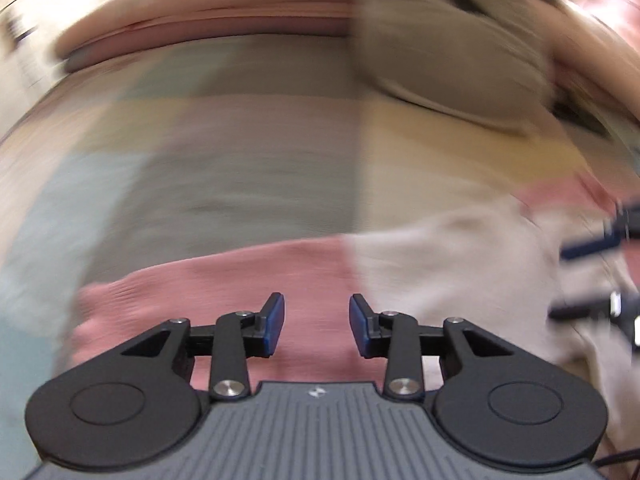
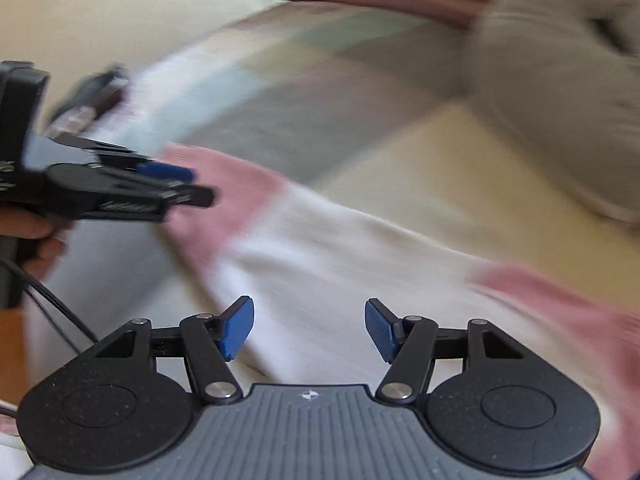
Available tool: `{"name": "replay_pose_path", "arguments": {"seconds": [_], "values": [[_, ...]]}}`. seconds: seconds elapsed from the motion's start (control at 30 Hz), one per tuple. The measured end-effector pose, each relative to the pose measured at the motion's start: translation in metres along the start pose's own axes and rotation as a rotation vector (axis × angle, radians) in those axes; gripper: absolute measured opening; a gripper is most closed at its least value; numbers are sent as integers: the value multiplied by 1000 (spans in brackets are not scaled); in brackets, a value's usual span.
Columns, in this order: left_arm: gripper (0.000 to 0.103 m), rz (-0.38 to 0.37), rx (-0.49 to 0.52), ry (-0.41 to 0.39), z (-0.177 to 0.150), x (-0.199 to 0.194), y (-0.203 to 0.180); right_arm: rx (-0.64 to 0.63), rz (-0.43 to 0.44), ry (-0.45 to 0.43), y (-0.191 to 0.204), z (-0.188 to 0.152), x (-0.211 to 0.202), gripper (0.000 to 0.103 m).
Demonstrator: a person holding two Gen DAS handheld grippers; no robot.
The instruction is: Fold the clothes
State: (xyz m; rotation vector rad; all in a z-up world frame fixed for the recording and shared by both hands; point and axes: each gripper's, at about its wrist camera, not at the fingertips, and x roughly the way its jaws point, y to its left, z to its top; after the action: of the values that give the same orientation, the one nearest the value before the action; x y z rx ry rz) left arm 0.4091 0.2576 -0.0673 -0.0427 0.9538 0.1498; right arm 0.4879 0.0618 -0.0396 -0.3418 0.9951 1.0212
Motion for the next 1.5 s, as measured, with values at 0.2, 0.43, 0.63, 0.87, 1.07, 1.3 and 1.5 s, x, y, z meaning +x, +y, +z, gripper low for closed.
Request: {"name": "replay_pose_path", "arguments": {"seconds": [0.2,0.43,0.63,0.87,1.07,1.3,1.5], "values": [[49,-56,128,29,-10,13,-20,102,-106,34,-47,-36,-16,67],[51,-40,-9,93,-25,2,59,232,-133,22,-79,-59,-19,70],[47,66,-123,117,-2,-5,61,266,-124,2,-80,-61,-23,75],[52,-232,-54,57,38,23,-37,239,-246,-58,-83,-54,-42,76],[54,-201,44,56,36,46,-75,278,-324,-40,-107,-66,-54,76],[51,-102,98,105,59,39,-86,355,-424,-6,-134,-105,-84,77],[57,-397,132,79,78,29,-148,417,-489,21,-142,-139,-114,80]]}}
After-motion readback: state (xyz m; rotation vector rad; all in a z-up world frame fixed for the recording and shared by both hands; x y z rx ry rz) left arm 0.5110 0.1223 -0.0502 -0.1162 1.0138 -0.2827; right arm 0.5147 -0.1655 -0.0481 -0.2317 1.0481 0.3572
